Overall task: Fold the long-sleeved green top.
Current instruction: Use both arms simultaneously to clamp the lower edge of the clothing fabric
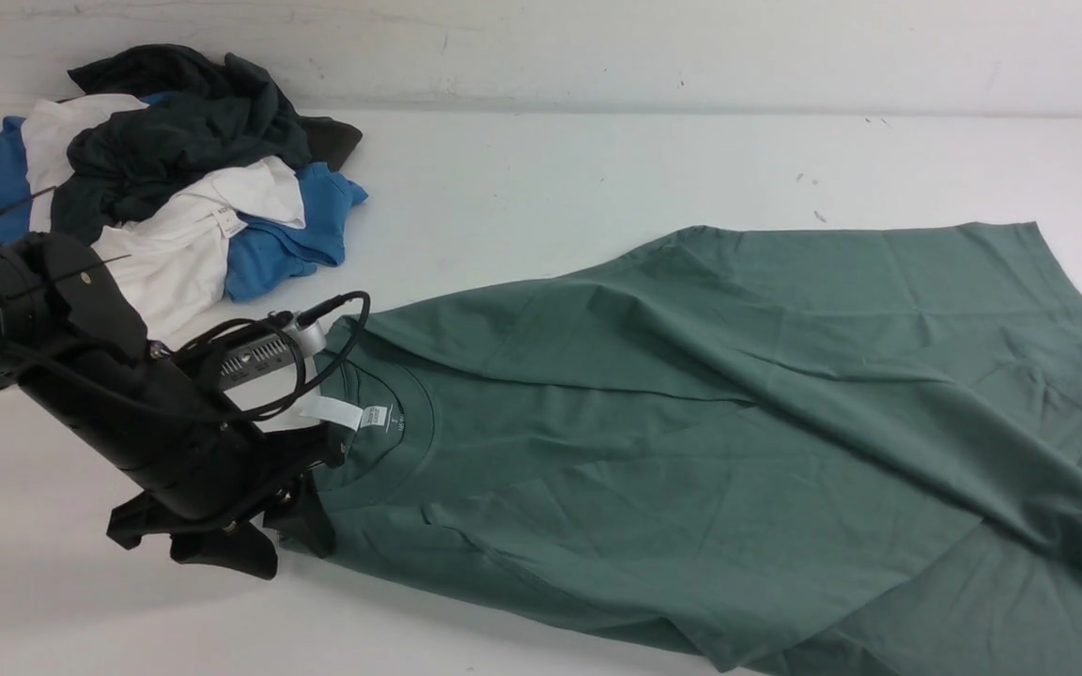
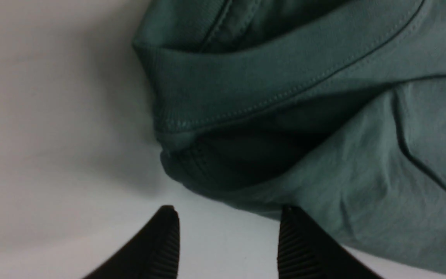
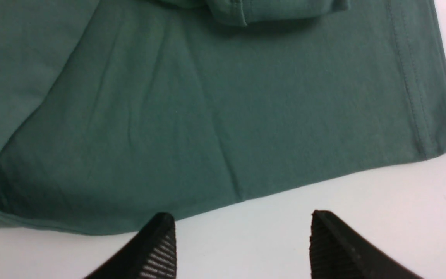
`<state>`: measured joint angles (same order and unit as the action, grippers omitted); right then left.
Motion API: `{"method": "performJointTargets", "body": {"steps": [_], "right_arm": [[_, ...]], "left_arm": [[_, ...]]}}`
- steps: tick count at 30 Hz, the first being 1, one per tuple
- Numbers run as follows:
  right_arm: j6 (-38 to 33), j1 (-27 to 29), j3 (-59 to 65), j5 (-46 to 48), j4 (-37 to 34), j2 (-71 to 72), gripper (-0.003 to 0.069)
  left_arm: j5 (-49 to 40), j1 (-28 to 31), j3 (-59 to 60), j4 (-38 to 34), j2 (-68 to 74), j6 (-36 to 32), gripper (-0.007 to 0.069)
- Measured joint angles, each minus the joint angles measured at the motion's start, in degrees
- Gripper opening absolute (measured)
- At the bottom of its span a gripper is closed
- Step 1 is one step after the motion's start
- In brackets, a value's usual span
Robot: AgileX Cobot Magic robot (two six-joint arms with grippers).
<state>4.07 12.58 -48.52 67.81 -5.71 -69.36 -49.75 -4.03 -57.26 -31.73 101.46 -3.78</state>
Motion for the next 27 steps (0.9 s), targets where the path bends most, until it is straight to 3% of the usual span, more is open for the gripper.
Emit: {"method": "performJointTargets", "body": {"steps": [5,27], "right_arm": [[0.00,0.00,0.00,-1.34,0.00,0.00,0.0429],[-1.00,0.00,0.18,-3.03,-1.14,0.00,0.0429]], "left_arm": [[2.10,0.00,0.00,-2.69,0.43,0.00,0.0309],[4.62,0.00,0.00,-2.59,2.91,-0.30,0.0309]]}}
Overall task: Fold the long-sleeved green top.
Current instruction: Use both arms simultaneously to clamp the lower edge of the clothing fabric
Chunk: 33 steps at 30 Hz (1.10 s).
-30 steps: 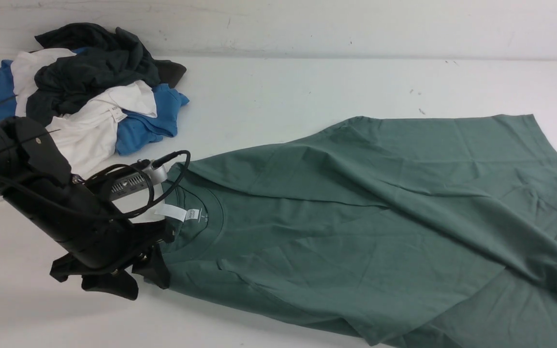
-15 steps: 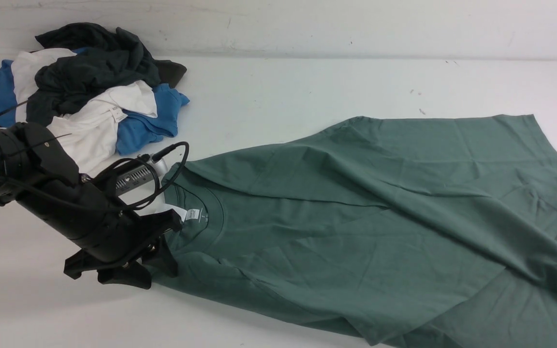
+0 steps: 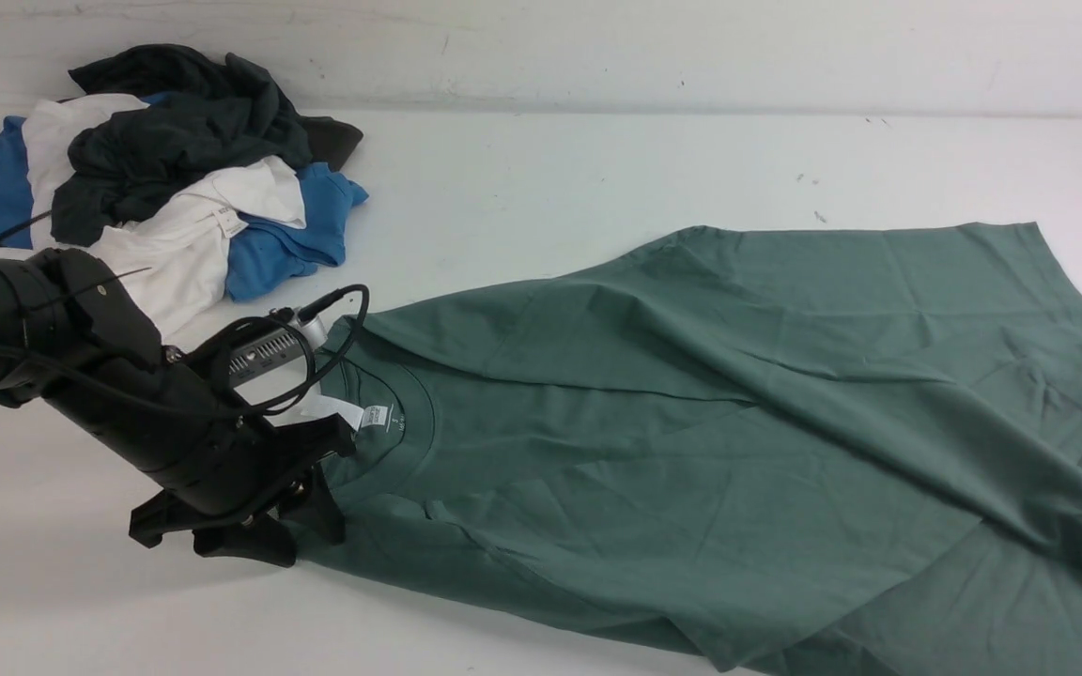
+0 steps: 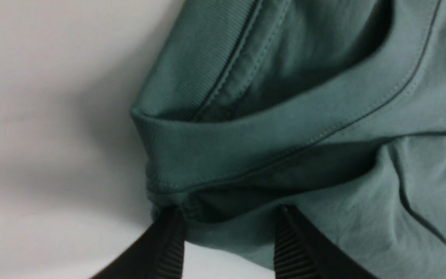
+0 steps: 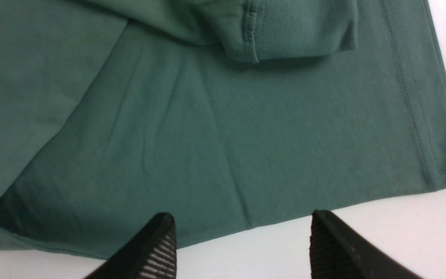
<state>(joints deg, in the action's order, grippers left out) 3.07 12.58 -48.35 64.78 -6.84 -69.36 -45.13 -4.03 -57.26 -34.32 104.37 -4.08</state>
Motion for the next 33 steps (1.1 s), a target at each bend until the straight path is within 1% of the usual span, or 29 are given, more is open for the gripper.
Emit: {"method": "performJointTargets", "body": {"steps": [5,7,8,9,10,11,13,14,17,19,23,25,27,30,33], "right_arm": [[-0.03,0.00,0.00,-0.18,-0.05,0.00,0.0429],[-0.03,0.00,0.00,-0.18,-0.05,0.00,0.0429],[-0.03,0.00,0.00,-0.18,-0.05,0.00,0.0429],[-0.03,0.00,0.00,-0.24,-0.05,0.00,0.0429],[-0.03,0.00,0.00,-0.23,-0.05,0.00,0.0429],[-0.03,0.00,0.00,-0.44,-0.12,0.00,0.0429],[-0.03,0.00,0.00,-0.44,-0.12,0.00,0.0429],[-0.03,0.00,0.00,-0.44,-0.19,0.00,0.0429],[-0.03,-0.27,0.00,-0.10,-0.54,0.00,0.0429],[-0.03,-1.31,0.57,0.21,-0.72,0.00,0.0429],[-0.03,-5.17,4.26,-0.27,-1.40,0.00,0.0429],[-0.03,-7.90,8.57,-1.73,-1.66,0.00,0.0429],[-0.03,-9.05,11.39,-3.15,-1.73,0.11,0.0429],[-0.03,-9.54,15.90,-4.48,-1.79,0.11,0.0429],[-0.03,-9.67,19.41,-4.67,-1.79,0.29,0.0429]], "left_arm": [[-0.55,0.00,-0.91,-0.82,1.17,-0.13,0.0297],[-0.62,0.00,-0.97,-0.82,1.38,-0.18,0.0258],[-0.62,0.00,-0.97,-0.82,1.37,-0.18,0.0253],[-0.74,0.00,-0.97,-0.82,1.44,-0.74,0.0204],[-0.74,0.00,-0.97,-0.72,1.54,-0.85,0.0196],[-0.74,0.00,-0.97,-0.60,1.63,-2.21,0.0122],[-0.74,0.05,-0.97,-0.55,1.82,-3.65,0.0055],[-0.74,0.22,-0.97,-0.55,1.81,-4.25,0.0038],[-0.76,1.64,-0.78,-0.64,1.30,-5.18,0.0027],[-0.89,3.63,-0.57,0.02,0.22,-5.36,0.0027],[-1.74,9.74,-0.50,2.62,-4.05,-5.35,0.0027],[-2.57,14.26,-0.50,4.57,-6.81,-5.35,0.0024],[-3.44,17.17,-0.50,6.20,-8.70,-5.35,0.0023],[-4.86,19.88,-0.50,7.76,-9.81,-5.35,0.0023],[-5.79,20.36,-0.23,8.33,-9.87,-5.35,0.0022]]}}
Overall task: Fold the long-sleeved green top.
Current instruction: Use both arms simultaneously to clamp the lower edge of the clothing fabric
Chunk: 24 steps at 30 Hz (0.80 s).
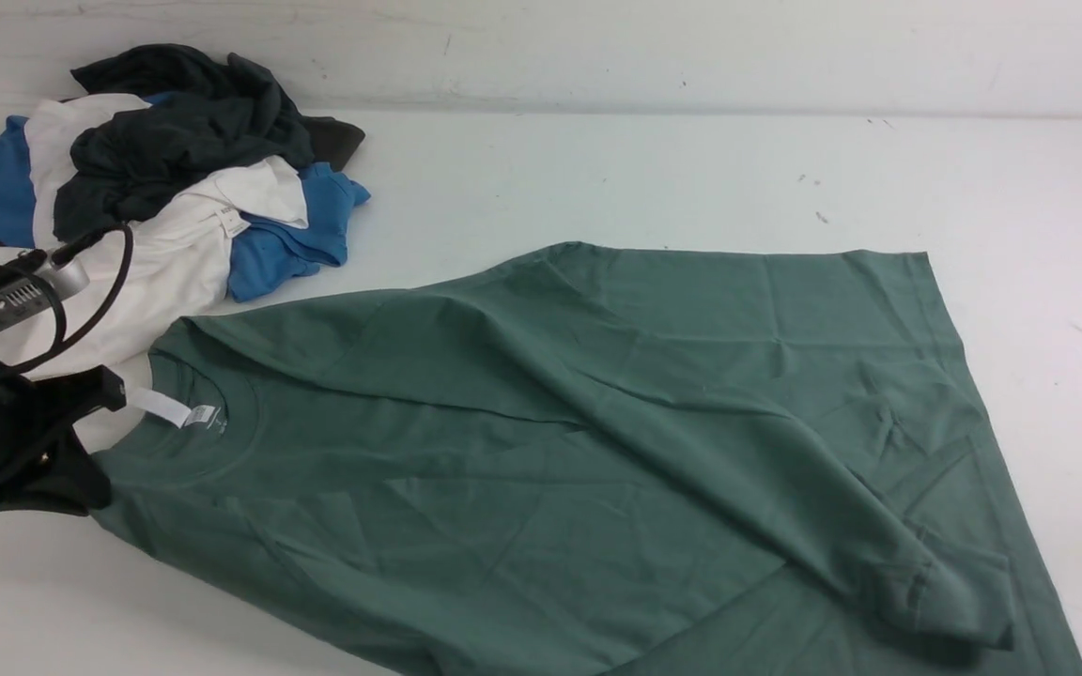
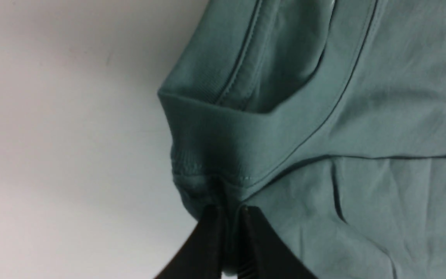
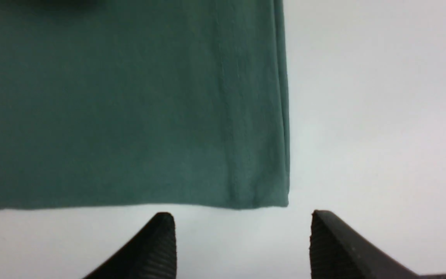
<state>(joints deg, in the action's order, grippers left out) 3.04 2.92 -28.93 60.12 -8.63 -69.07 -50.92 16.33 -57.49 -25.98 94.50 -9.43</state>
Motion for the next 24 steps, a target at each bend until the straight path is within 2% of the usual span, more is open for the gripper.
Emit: {"method": "performJointTargets", "body": {"steps": [12,20,24], "right_arm": [[0.00,-0.06,1.15,-0.80,0.00,-2.43,0.0429],[0.00,-0.06,0.79,-6.60,0.00,-10.76,0.0423],[0.00,-0.06,-0.46,-5.19,0.86,-13.79,0.0352]], "left_arm": [[-0.09,0.05,0.55,-0.13,0.00,0.00,0.0020],[-0.09,0.05,0.55,-0.13,0.00,0.00,0.0020],[-0.09,0.05,0.55,-0.13,0.00,0.00,0.0020]]}}
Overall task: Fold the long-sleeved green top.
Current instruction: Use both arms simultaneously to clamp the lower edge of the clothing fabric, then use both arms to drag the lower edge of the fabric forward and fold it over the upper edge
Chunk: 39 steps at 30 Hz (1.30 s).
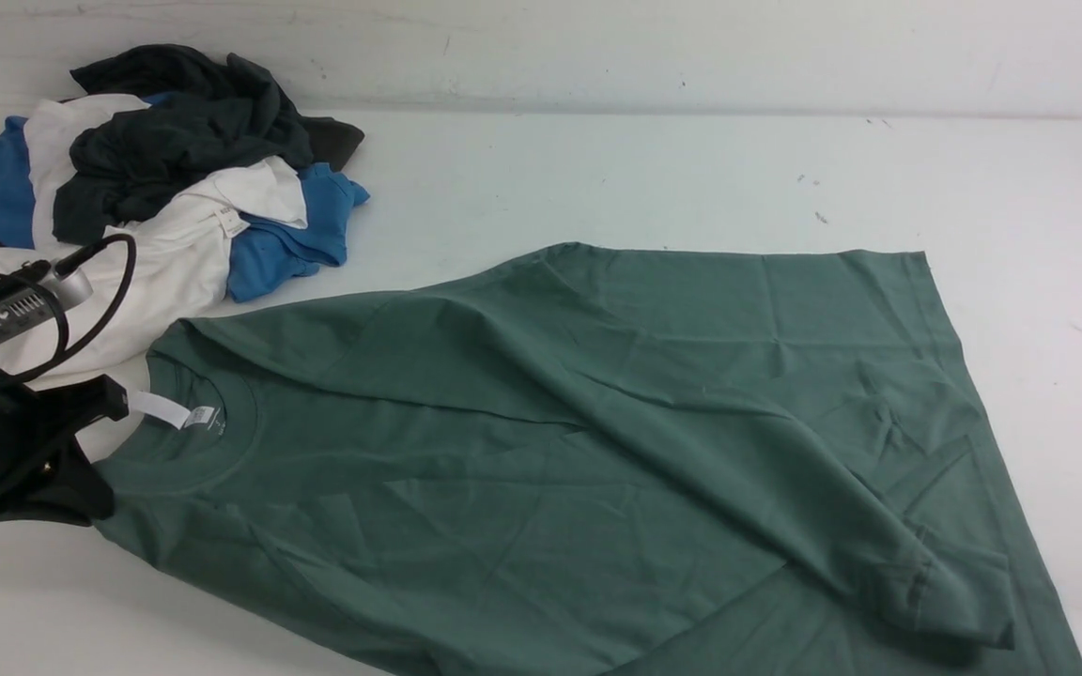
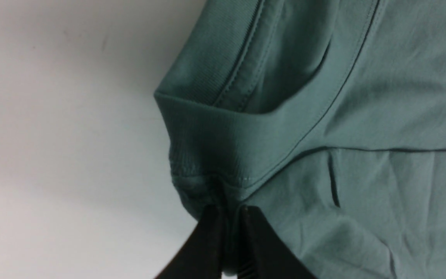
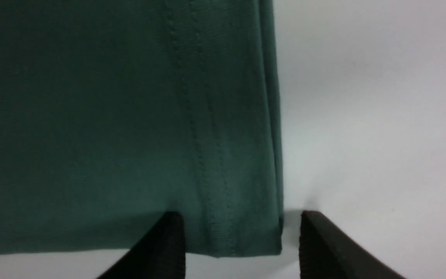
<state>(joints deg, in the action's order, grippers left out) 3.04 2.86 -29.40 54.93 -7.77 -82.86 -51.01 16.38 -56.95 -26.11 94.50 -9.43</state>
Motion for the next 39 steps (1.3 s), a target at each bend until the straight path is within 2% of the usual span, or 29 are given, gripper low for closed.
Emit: {"method": "performJointTargets", "body": {"steps": [3,7,9,14,17,21,25,33,39], "right_arm": [[-0.32,0.00,-0.31,0.38,0.49,-0.42,0.0249],[-2.04,0.00,-0.96,0.57,0.16,-0.48,0.0077],[-2.36,0.00,-1.11,0.37,0.03,-0.11,0.0031],[-1.35,0.00,-1.11,1.31,2.87,5.24,0.0025],[0.10,0.00,-2.07,3.35,5.99,11.81,0.0025],[3.27,0.00,-9.95,5.89,9.30,22.25,0.0025],[4.63,0.00,-18.67,8.50,9.72,24.01,0.0025],[5.45,-0.04,-36.96,9.36,9.89,14.42,0.0025],[5.58,-0.04,-52.49,6.95,6.80,-1.96,0.0025]], "left_arm": [[-0.12,0.00,0.00,0.00,0.00,0.00,0.0020],[-1.29,0.00,0.00,0.00,-0.03,-0.07,0.0020],[-2.04,0.00,0.00,0.24,-0.36,-0.44,0.0020],[-6.28,0.00,0.05,0.48,-3.23,-1.88,0.0020],[-11.98,0.00,0.05,0.48,-7.13,-2.51,0.0020],[-17.21,0.00,0.05,0.34,-13.51,-2.38,0.0020],[-18.24,0.00,-0.32,0.09,-15.84,-2.38,0.0020],[-18.31,0.00,-6.79,-4.14,-12.84,-1.97,0.0020],[-16.95,0.00,-13.22,-7.62,-6.72,-1.25,0.0020]]}}
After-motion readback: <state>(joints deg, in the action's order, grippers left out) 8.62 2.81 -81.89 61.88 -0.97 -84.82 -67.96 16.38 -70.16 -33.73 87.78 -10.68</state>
